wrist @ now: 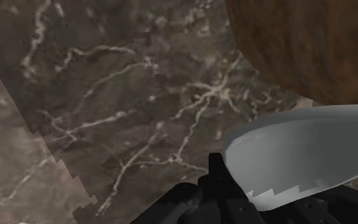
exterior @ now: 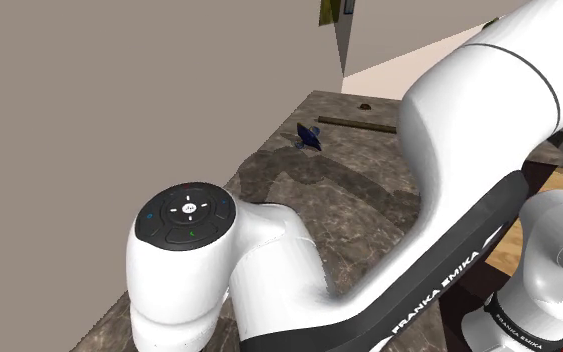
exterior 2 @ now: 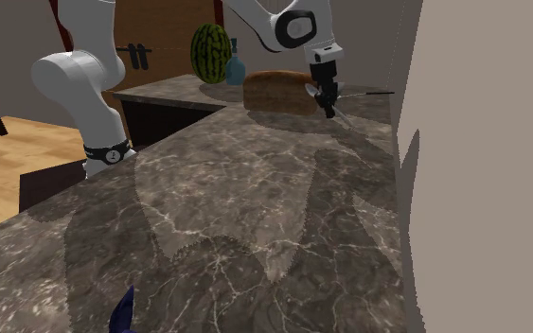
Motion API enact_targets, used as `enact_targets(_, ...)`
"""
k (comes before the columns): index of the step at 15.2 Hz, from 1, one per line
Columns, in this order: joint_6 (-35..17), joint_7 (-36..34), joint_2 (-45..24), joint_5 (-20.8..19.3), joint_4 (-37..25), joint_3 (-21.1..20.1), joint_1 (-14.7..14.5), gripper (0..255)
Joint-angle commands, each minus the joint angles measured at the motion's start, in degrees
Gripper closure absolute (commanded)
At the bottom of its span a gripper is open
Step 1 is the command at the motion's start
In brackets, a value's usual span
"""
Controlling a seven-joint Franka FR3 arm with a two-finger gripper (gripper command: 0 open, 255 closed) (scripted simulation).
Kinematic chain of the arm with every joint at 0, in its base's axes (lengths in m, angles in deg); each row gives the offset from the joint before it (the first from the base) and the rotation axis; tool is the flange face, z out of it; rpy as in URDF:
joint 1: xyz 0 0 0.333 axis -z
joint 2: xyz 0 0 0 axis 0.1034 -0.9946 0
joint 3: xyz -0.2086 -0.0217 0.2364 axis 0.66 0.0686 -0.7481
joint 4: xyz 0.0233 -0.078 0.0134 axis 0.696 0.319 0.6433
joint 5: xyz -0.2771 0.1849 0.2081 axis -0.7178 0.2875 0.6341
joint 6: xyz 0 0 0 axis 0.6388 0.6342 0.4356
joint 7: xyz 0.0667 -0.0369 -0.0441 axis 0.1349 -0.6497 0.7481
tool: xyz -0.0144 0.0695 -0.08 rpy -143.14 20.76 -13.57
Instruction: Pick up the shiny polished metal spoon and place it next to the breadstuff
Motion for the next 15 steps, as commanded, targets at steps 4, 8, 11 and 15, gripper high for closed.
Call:
enact_targets(4,-0.2,-0.2,-0.3,-0.1,0.3,0.1,-0.1,0)
enact_targets(8,2.5,0.9,2.8,1.4,0.5,-0.7,0.6,0)
enact_targets(11,4.8,1.7,5.3,2.7,0.6,-1.3,1.0,0)
enact_targets(15,4.8,1.7,5.3,2.7,0.6,-1.2,1.0,0)
